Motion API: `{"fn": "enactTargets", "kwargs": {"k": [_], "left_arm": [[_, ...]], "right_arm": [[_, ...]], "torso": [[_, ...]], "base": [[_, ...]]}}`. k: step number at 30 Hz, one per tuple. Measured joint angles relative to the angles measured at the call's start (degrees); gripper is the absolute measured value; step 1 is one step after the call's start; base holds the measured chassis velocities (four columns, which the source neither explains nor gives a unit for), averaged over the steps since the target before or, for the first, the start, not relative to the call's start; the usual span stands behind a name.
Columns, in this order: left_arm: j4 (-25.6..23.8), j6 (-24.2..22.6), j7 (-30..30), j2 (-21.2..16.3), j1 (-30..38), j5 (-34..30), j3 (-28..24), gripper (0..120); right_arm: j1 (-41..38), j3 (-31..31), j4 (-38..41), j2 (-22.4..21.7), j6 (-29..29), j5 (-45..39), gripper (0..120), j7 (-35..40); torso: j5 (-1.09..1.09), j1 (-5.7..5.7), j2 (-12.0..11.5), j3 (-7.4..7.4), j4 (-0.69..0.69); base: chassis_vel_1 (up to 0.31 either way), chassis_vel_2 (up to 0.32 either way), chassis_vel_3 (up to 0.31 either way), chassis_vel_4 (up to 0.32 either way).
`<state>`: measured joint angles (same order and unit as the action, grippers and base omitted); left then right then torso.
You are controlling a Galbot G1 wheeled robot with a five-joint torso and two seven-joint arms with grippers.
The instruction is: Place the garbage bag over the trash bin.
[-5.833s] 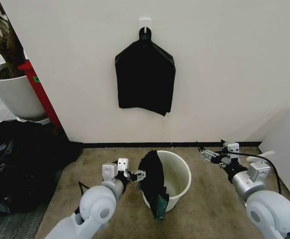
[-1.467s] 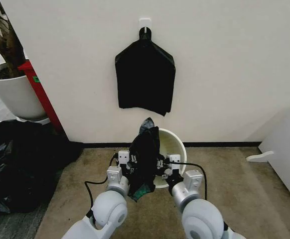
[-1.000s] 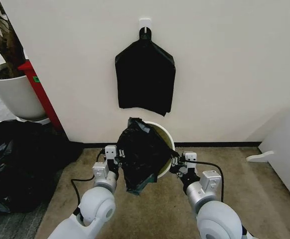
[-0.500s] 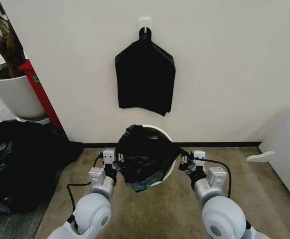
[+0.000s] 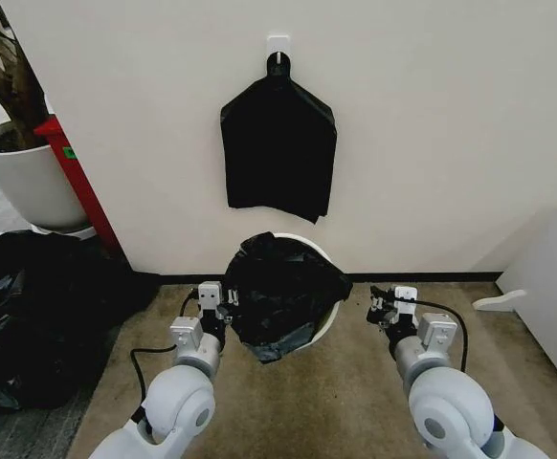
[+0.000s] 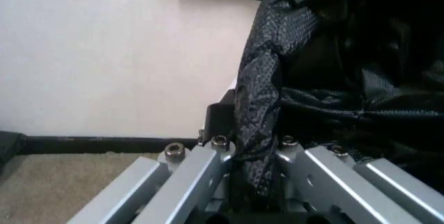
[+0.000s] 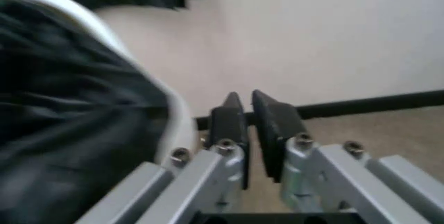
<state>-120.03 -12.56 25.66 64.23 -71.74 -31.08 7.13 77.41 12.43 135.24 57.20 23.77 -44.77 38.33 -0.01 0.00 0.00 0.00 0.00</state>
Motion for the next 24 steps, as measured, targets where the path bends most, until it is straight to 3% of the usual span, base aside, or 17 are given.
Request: {"fn": "enactTargets", "kwargs": {"k": [1, 8, 10, 20, 22, 24], "left_arm": [[0.0, 0.0, 0.0, 0.0, 0.0, 0.0, 0.0, 2], [0.57, -0.07, 0.02, 0.16, 0.51, -0.26, -0.57, 2], [0.55, -0.08, 0.02, 0.15, 0.5, -0.26, -0.62, 2], [-0.11, -0.12, 0.02, -0.14, 0.33, -0.26, -0.72, 2], [-0.14, -0.13, 0.1, -0.02, 0.33, -0.26, -0.73, 2], [-0.17, -0.13, 0.19, 0.09, 0.27, -0.22, -0.81, 2]], "right_arm": [[0.0, 0.0, 0.0, 0.0, 0.0, 0.0, 4, 0.0], [-0.49, -1.79, 6.12, 0.55, 1.27, -8.59, 34, 1.87], [-0.73, -2.0, 6.11, 0.74, 1.3, -9.07, 38, 2.04], [-3.83, -3.26, 2.39, 2.06, 1.29, -9.97, 76, 2.69], [-4.01, -3.35, 2.09, 2.13, 1.27, -10.11, 81, 2.74], [-4.13, -3.51, 1.73, 2.28, 1.26, -10.32, 74, 2.75]], "torso": [[0.0, 0.0, 0.0, 0.0, 0.0], [0.0, 0.0, 0.0, 0.0, 0.0], [0.01, 0.0, 0.0, 0.0, 0.0], [0.01, 0.0, 0.0, 0.0, 0.0], [0.01, 0.0, 0.0, 0.0, 0.0], [0.01, 0.0, 0.0, 0.0, 0.0]], "base": [[0.0, 0.0, 0.0, 0.0], [0.0, 0.0, 0.0, 0.0], [0.0, 0.0, 0.0, 0.0], [0.0, 0.0, 0.0, 0.0], [0.0, 0.0, 0.0, 0.0], [0.0, 0.0, 0.0, 0.0]]}}
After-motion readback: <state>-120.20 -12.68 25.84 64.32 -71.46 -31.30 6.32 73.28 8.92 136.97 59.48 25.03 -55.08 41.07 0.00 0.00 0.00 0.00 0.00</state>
